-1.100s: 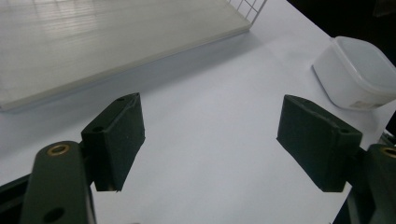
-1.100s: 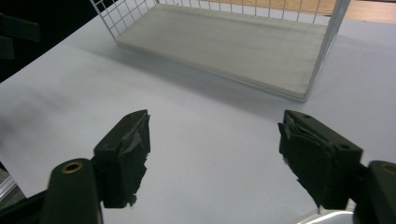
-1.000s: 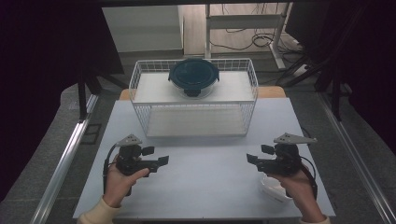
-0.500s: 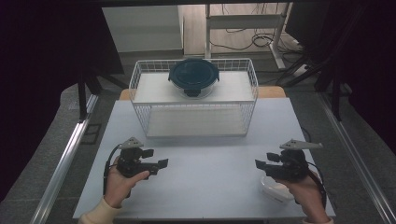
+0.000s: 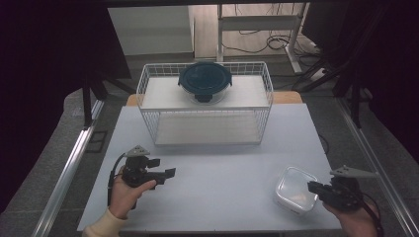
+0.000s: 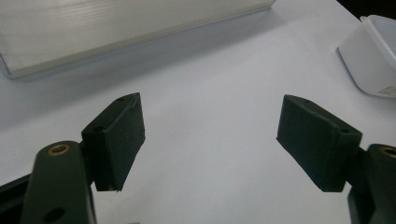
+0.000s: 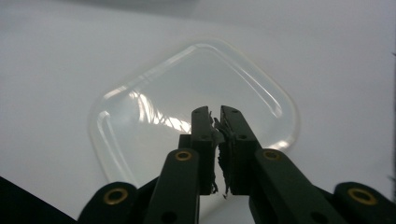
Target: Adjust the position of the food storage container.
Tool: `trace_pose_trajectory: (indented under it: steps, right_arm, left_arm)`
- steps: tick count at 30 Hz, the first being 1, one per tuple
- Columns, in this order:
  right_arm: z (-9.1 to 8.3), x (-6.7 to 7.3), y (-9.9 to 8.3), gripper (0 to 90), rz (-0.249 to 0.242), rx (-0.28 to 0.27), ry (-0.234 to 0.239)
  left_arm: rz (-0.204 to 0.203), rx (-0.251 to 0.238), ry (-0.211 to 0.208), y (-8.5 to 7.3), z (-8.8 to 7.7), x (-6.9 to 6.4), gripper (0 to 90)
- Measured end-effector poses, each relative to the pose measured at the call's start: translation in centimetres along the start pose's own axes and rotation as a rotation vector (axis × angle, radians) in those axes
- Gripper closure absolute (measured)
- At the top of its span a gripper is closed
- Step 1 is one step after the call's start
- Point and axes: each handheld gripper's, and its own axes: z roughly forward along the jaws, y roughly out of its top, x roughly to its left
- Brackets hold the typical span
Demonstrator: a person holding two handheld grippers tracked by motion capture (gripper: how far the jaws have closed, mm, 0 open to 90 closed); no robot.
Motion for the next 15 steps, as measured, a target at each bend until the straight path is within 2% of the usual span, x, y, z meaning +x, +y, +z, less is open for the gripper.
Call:
trace_pose_trajectory:
  steps: [7,11,12,15]
  right_arm:
    - [-1.5,-1.2,-1.4,89.3,0.024,0.006,-0.057]
    - [-1.5,-1.6,-1.8,89.3,0.036,0.022,-0.068]
    - [-1.4,-1.8,-2.1,89.3,0.035,0.052,-0.077]
    - [-1.2,-1.8,-2.7,89.3,0.025,0.092,-0.075]
  left_arm:
    - [-0.006,-0.001,-0.001,-0.1,-0.2,0.2,22.8]
    - [-0.008,0.003,0.006,-0.1,-0.2,0.3,22.9]
    - [-0.009,0.006,0.007,-0.2,-0.2,0.3,22.9]
    - [-0.013,0.008,0.007,-0.3,-0.2,0.4,22.9]
